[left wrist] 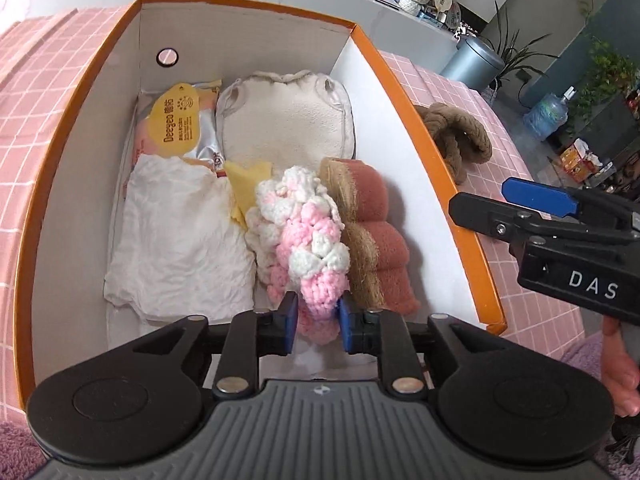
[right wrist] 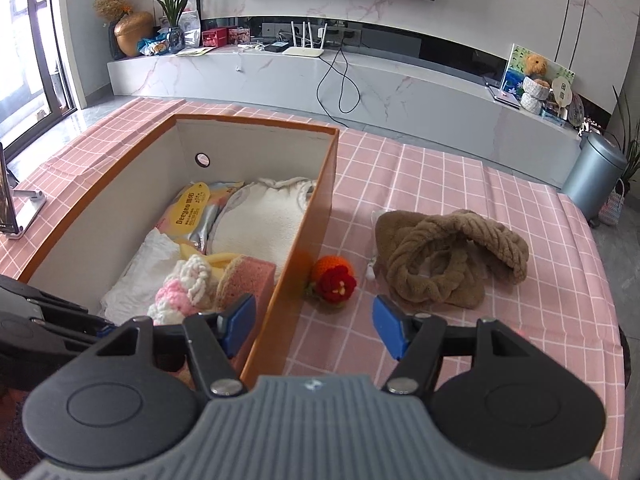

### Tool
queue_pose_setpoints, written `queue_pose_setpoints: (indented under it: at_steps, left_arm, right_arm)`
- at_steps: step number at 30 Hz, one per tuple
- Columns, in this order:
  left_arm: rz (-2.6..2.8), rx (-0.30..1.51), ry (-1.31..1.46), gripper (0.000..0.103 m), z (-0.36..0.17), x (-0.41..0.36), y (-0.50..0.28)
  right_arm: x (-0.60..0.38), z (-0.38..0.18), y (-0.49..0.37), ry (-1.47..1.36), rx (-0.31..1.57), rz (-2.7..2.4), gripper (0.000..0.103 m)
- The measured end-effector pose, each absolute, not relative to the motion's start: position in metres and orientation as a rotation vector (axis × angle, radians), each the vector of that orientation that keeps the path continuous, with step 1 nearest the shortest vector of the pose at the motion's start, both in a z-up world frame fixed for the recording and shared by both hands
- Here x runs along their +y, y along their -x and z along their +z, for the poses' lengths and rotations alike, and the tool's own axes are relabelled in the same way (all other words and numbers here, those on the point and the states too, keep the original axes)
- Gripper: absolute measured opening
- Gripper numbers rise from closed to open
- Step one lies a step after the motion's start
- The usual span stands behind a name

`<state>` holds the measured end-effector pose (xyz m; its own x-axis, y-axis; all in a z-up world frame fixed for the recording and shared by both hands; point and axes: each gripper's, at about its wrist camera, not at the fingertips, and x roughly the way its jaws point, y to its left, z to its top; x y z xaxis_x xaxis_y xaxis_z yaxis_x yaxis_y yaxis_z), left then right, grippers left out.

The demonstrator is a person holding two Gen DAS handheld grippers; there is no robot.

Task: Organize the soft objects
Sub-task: 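Lower the hat and sponge into the box and open both tools, then move both tools back toward the orange toy and pink ball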

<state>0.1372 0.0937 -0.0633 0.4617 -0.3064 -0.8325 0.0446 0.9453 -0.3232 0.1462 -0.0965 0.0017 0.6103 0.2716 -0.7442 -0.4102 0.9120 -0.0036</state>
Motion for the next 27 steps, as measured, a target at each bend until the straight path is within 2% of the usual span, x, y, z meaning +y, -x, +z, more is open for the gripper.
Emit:
queue_pose_setpoints:
  at_steps: [2, 4, 7, 18, 27]
  left_arm:
    - [-0.202, 1.058, 0.241, 0.041, -0.059, 0.092, -0.135]
    - [-0.176, 1.022, 0.228, 0.058, -0.050, 0.091, -0.131]
    - [-0.167, 0.980, 0.233, 0.065, -0.038, 0.093, -0.126]
    - [-0.224, 0.687, 0.206, 0.066, 0.017, 0.071, -0.111]
    - [-0.337, 0.631, 0.100, 0.066, 0.021, 0.017, -0.122]
  right_arm:
    - [-0.100, 0.001, -0.146, 0.171, 0.830, 0.395, 0.066]
    - [-0.102, 0.001, -0.145, 0.159, 0.832, 0.396, 0.068]
    - [-0.104, 0.002, -0.143, 0.151, 0.830, 0.398, 0.068]
    - [-0.141, 0.022, -0.132, 0.069, 0.767, 0.362, 0.068]
    - [-0.190, 0.019, -0.123, 0.035, 0.714, 0.309, 0.068]
